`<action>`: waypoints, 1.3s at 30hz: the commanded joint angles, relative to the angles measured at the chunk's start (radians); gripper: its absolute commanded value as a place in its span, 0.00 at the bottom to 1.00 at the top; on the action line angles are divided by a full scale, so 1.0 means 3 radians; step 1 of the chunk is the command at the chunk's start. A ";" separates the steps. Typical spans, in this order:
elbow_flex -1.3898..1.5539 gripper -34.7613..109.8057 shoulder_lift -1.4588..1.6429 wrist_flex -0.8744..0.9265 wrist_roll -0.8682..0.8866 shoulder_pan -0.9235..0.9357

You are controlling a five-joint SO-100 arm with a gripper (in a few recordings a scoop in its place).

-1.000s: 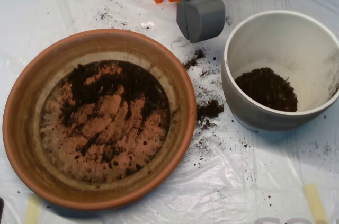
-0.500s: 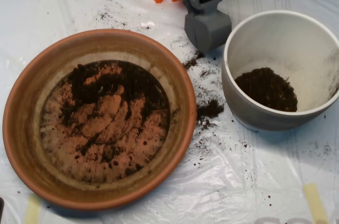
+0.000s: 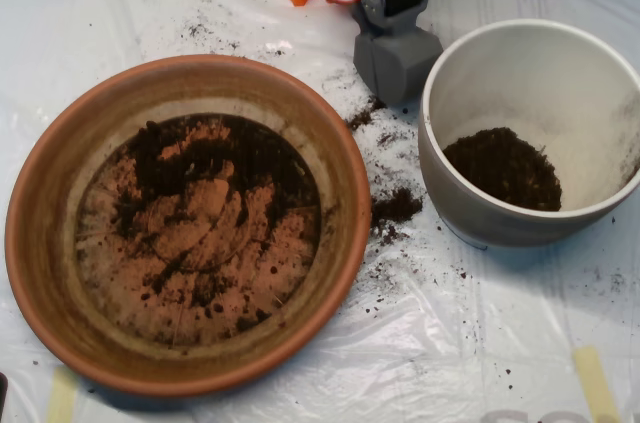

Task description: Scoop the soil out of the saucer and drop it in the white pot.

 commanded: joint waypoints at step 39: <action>-0.0051 0.24 0.0256 -0.0041 0.0245 0.0245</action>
